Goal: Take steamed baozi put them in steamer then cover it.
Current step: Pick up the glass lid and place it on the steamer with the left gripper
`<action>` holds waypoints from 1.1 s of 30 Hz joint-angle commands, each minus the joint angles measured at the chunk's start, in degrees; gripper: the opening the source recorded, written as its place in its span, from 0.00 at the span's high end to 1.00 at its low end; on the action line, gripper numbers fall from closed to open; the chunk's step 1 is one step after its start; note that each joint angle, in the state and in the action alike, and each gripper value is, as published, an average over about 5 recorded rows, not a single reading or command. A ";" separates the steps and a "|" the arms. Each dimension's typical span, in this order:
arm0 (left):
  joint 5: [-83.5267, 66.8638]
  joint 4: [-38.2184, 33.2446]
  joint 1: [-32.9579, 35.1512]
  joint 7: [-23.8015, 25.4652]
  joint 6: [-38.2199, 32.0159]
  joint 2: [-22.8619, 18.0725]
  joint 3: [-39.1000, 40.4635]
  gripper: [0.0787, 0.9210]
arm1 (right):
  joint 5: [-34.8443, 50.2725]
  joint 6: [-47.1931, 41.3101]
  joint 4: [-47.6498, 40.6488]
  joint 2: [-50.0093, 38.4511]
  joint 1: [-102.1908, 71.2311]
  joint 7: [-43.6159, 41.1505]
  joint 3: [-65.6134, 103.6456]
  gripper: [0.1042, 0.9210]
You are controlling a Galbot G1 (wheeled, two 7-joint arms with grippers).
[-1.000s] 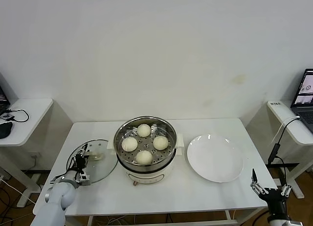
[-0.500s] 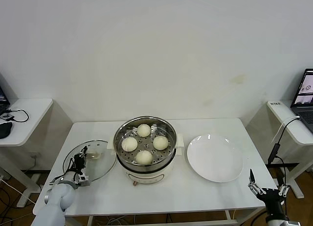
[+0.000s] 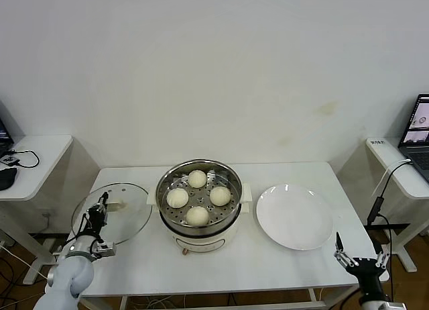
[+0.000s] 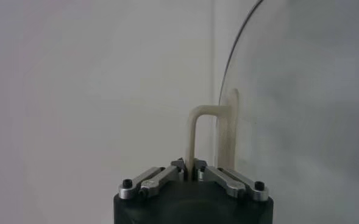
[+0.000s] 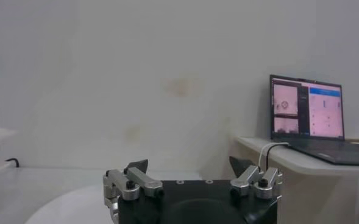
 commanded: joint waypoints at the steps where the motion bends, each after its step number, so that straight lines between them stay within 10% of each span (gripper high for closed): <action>1: -1.82 -17.65 6.83 5.49 5.99 1.89 -6.14 0.92 | -0.42 0.12 0.05 -0.35 0.01 -0.22 -1.02 0.12; 21: -7.40 -35.36 4.46 15.72 17.96 6.16 4.88 0.92 | -3.68 0.49 0.42 -1.48 -0.17 0.31 -3.64 0.12; 33: 5.37 -31.44 -4.13 20.83 21.61 -1.67 21.51 0.92 | -13.08 0.73 -0.74 0.49 0.98 3.03 -7.10 0.12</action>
